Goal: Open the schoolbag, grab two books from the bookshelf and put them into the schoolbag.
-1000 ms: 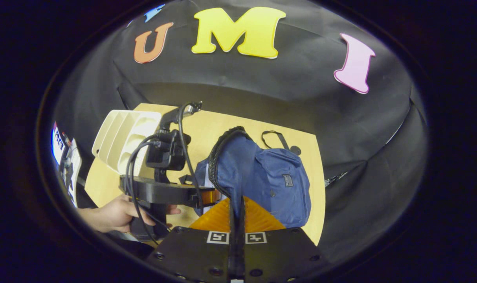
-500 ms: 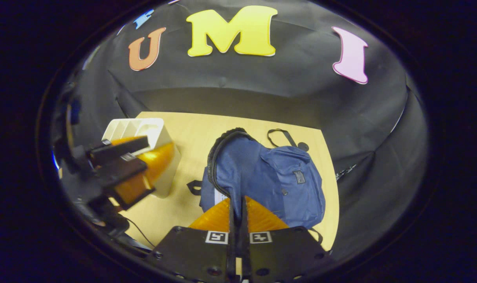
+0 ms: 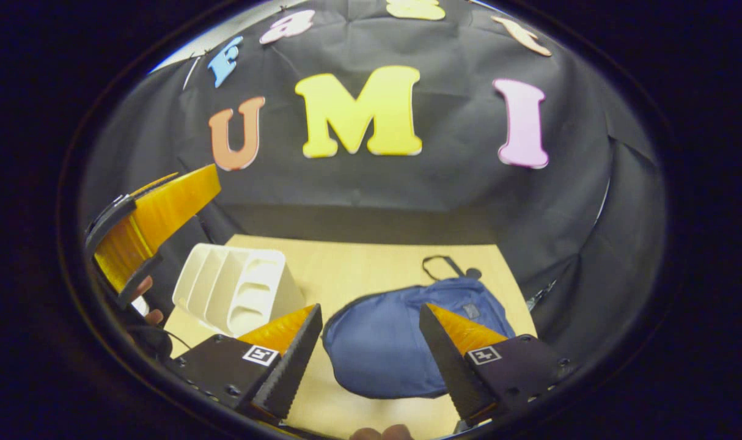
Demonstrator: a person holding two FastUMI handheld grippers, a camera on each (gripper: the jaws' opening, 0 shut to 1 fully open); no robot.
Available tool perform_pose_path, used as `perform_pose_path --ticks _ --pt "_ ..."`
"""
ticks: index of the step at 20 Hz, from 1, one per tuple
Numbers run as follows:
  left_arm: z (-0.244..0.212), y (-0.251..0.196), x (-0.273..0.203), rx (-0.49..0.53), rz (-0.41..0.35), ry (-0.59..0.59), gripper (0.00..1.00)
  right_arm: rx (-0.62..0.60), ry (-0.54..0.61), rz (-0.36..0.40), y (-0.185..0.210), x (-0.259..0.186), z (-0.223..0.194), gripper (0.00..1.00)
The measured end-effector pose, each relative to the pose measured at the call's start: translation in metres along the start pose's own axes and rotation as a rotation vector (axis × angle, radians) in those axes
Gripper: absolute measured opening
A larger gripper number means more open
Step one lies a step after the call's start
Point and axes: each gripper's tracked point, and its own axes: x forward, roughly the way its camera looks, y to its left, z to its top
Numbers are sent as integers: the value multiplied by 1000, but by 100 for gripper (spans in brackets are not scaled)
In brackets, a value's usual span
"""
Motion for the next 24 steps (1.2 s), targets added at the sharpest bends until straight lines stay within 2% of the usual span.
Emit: perform_pose_path --ticks 3,6,7,11,16,19,20,21,22,24 --pt "42 15 -19 -28 8 -95 91 32 -152 -2 14 -33 33 96" --pt "73 30 -39 -104 12 -127 100 72 -291 -17 22 -63 64 96" --pt "83 40 -47 -124 17 -130 96 87 -331 -23 25 -72 72 96" --pt "102 65 -70 -149 57 -133 96 117 -456 -56 30 -105 94 94" --pt "98 95 -87 -118 139 -108 96 98 -491 -39 43 -118 95 94" --pt "89 96 -96 -127 155 -84 98 69 -517 -46 43 -127 100 94" --pt "87 97 -99 -128 159 -76 98 64 -532 -48 43 -128 103 96" --pt "86 99 -100 -121 168 -74 98 63 -542 -44 44 -129 105 94" --pt "87 102 -101 -109 178 -78 98 63 -544 -42 43 -129 105 96" --pt "89 102 -99 -89 182 -82 98 64 -538 -38 41 -125 104 94"
